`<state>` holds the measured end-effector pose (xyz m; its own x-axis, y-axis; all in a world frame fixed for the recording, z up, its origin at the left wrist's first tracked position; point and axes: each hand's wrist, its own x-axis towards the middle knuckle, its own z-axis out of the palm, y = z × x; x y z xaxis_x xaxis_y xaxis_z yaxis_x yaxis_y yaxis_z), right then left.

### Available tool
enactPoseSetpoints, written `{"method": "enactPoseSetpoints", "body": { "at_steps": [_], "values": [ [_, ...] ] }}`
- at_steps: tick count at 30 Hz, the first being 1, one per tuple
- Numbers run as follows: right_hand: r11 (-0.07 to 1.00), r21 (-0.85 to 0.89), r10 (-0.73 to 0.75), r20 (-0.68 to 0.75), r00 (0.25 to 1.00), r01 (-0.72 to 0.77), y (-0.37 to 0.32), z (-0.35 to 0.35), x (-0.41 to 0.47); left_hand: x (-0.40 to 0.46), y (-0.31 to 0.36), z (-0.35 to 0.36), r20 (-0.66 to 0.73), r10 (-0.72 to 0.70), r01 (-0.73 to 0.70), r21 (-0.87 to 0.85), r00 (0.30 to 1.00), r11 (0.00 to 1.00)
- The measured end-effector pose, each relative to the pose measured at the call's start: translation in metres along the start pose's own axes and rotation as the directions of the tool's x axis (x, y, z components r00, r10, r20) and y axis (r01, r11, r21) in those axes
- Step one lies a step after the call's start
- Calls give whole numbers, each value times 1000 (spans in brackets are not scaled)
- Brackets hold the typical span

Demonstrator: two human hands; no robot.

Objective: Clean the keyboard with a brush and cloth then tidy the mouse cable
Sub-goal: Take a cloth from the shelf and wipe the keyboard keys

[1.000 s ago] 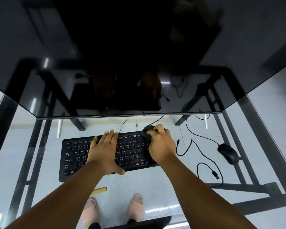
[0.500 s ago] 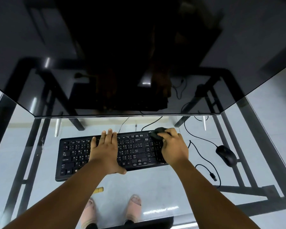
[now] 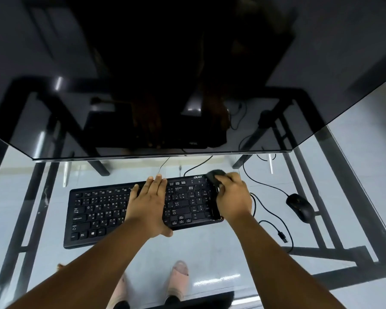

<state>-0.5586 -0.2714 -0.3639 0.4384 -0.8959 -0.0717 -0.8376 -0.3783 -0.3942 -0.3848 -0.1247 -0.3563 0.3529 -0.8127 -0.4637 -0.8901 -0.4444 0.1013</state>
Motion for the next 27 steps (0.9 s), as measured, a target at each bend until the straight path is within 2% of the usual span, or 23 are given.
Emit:
{"method": "enactPoseSetpoints", "body": {
  "at_steps": [5, 15, 21, 24, 27],
  "values": [
    [994, -84, -69, 91, 993, 76, -12, -1, 18, 0, 0, 0, -15, 1, -1, -12, 1000, 1000],
    [999, -17, -51, 25, 998, 51, 21, 6, -46, -1, -1, 0, -31, 5, -7, -37, 1000, 999],
    [1000, 17, 12, 3, 1000, -12, 11, 6, -25, -1, -1, -1, -23, 4, -5, -34, 1000, 999],
    [1000, 0, 7, 28, 1000, -7, 9, 5, -19, -1, -1, -1, -22, 3, -4, -33, 1000, 999],
    [1000, 18, -20, -9, 1000, 21, 16, 6, -35, -2, -1, 0, -30, 3, -4, -37, 1000, 999]
  ]
}}
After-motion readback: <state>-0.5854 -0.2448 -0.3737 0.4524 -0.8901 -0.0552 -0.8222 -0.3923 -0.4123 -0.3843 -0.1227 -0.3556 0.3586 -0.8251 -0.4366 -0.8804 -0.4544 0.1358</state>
